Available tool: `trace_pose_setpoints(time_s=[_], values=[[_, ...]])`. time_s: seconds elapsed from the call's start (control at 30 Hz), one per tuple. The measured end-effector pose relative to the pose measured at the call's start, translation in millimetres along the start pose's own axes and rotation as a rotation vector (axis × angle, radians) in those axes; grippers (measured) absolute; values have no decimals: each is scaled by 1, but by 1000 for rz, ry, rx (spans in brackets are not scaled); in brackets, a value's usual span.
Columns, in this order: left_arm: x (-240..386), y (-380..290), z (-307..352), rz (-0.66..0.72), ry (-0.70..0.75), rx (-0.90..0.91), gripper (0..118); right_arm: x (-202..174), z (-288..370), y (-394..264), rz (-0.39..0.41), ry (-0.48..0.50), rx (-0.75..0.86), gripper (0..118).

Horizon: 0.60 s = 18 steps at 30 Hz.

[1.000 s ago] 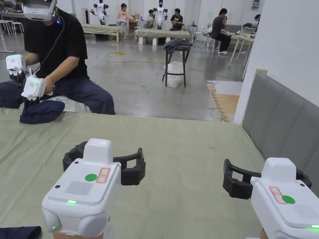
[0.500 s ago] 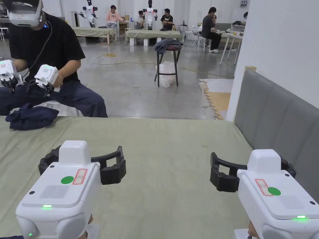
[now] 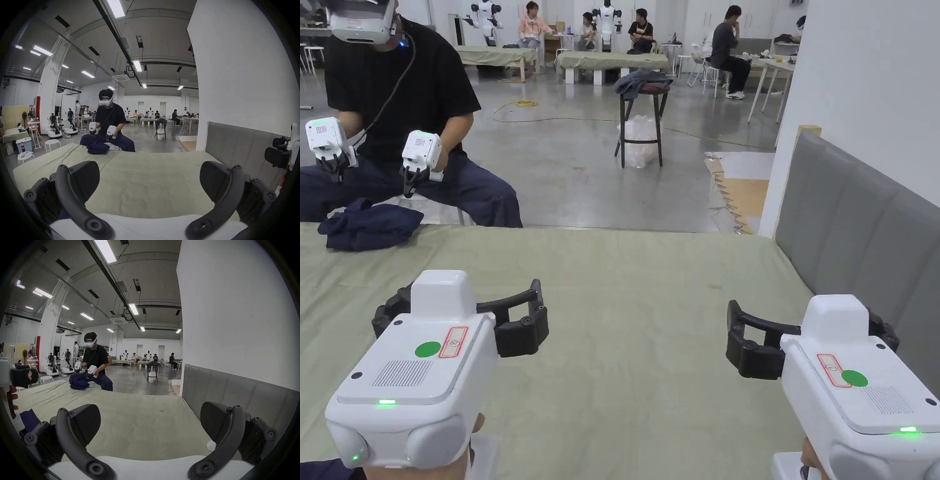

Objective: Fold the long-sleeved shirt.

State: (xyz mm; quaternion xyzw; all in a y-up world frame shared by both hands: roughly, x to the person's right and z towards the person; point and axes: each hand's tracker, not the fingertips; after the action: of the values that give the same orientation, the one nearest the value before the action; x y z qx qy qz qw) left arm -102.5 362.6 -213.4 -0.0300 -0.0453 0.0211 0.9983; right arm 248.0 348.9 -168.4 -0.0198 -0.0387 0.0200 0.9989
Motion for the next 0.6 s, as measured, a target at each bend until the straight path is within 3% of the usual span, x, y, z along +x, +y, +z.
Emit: trace_pose_setpoints(time_s=[0.6], values=[[3, 0, 1, -5, 1, 20, 111, -6, 2, 1, 20, -11, 34, 118]])
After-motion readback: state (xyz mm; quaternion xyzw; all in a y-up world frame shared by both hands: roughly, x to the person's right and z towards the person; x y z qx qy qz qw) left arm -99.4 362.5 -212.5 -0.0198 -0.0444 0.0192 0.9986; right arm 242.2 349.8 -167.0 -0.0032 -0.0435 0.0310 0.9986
